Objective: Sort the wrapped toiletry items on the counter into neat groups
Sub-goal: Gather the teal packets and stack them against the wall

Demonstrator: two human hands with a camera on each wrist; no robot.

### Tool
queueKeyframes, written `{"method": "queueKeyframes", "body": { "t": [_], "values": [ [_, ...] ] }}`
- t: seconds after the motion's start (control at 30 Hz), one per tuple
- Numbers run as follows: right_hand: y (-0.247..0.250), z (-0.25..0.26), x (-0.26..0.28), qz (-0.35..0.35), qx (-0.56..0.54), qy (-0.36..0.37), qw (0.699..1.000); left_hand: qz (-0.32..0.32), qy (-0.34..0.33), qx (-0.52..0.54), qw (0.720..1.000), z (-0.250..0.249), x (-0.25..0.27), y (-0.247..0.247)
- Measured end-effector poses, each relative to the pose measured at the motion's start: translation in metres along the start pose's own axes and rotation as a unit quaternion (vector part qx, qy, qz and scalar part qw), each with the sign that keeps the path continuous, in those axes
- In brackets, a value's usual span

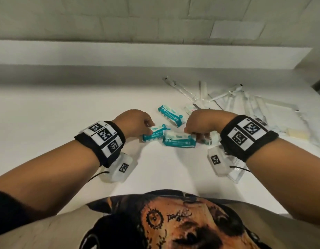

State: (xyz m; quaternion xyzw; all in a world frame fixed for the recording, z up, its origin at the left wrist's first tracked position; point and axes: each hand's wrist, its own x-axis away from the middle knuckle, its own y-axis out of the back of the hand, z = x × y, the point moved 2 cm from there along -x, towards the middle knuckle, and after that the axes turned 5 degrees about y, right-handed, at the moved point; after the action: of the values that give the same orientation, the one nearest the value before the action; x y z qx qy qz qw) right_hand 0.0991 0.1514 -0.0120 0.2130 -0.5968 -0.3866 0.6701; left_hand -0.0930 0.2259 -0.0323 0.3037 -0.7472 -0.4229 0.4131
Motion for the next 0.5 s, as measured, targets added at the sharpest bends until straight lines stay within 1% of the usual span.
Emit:
{"method": "queueKeyframes", "body": {
  "t": [0.03,0.1,0.17,0.2,0.23,0.27,0.33,0.37,0.43,0.5],
  "values": [
    [0.001,-0.001,0.0,-0.019,0.017,-0.008,1.0,-0.008,0.008,0.0,1.0,0.0,0.001,0.001],
    [0.002,-0.001,0.003,-0.066,0.038,0.008,0.997,-0.015,0.021,0.01,1.0,0.001,0.004,0.002],
    [-0.001,0.001,0.009,-0.114,-0.006,0.044,0.992,-0.012,0.028,0.033,0.999,0.001,0.007,0.002],
    [-0.006,0.005,0.013,-0.118,-0.021,0.068,0.99,-0.009,0.028,0.044,0.999,0.001,0.008,0.002],
    [-0.011,0.008,0.016,-0.11,-0.009,0.085,0.99,-0.006,0.027,0.052,0.998,0.0,0.01,0.002],
    [-0.016,0.011,0.019,-0.093,0.028,0.087,0.991,-0.004,0.026,0.058,0.998,-0.001,0.011,0.002],
    [-0.019,0.011,0.022,-0.069,0.071,0.064,0.993,0.002,0.025,0.064,0.998,-0.002,0.014,0.002],
    [-0.015,0.009,0.023,-0.067,0.058,0.053,0.995,0.008,0.026,0.07,0.997,-0.001,0.014,0.001],
    [0.0,0.006,0.027,-0.089,-0.009,0.051,0.995,0.024,0.025,0.088,0.996,0.0,0.017,-0.002],
    [0.014,0.009,0.027,-0.138,-0.042,0.066,0.987,0.035,0.017,0.09,0.995,-0.001,0.02,-0.007]
  ]
}}
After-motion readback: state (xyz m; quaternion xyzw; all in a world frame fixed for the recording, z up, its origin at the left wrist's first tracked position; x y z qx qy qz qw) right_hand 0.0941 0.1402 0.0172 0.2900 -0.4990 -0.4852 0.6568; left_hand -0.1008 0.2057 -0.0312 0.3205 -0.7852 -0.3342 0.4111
